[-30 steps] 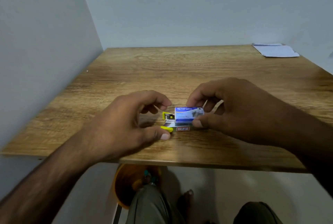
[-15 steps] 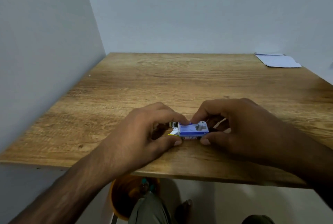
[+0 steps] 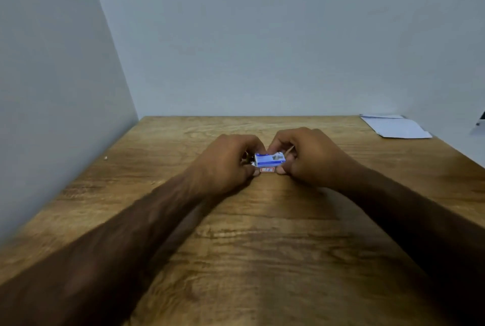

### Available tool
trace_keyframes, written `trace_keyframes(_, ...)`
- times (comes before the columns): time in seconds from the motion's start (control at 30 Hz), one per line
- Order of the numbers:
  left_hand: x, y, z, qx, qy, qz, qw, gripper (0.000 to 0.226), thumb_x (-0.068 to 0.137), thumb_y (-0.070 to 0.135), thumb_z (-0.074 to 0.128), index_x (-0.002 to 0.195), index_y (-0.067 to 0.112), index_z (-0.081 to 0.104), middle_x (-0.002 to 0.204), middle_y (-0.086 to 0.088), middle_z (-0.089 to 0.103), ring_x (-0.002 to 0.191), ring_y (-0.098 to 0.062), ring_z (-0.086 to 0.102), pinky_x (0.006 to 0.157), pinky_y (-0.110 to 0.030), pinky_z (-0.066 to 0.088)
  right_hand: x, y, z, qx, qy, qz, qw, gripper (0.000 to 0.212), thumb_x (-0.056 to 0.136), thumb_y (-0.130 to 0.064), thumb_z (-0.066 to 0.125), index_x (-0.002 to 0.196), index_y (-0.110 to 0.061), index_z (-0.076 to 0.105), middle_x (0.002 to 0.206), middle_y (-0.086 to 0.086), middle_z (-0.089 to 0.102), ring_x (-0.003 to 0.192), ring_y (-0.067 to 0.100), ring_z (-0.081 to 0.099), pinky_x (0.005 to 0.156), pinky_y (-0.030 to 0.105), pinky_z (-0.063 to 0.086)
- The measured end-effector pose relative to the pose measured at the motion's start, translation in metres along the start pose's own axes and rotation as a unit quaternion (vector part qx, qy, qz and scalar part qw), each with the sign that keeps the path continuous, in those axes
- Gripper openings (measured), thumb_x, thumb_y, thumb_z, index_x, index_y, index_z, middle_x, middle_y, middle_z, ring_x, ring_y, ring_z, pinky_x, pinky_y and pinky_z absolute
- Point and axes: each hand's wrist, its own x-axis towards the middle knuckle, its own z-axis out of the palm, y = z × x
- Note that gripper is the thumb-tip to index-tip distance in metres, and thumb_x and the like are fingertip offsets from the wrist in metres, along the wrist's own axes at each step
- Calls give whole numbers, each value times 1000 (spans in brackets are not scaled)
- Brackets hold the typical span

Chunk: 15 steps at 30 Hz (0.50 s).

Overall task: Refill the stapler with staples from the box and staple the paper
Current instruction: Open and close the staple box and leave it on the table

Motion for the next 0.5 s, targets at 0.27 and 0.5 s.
trace_keyframes(0.27,106,-48,5,17,12,-45,999,32,78,12,79,107,20,69,105,0,72,99,-20,66,87,-34,55,114,36,12,-3,39,-4,999,31,71,-12,84,93,-31,71,97,-7,72,80,3,62,60,19,44)
trace_keyframes(0.5,148,-68,8,26,27,-73,997,34,82,6,74,114,15,67,117,-8,71,103,-22,63,85,-30,51,169,52,22,-3,58,-7,998,32,72,-17,85,88,-35,65,97,-6,71,85,11,65,58,17,44)
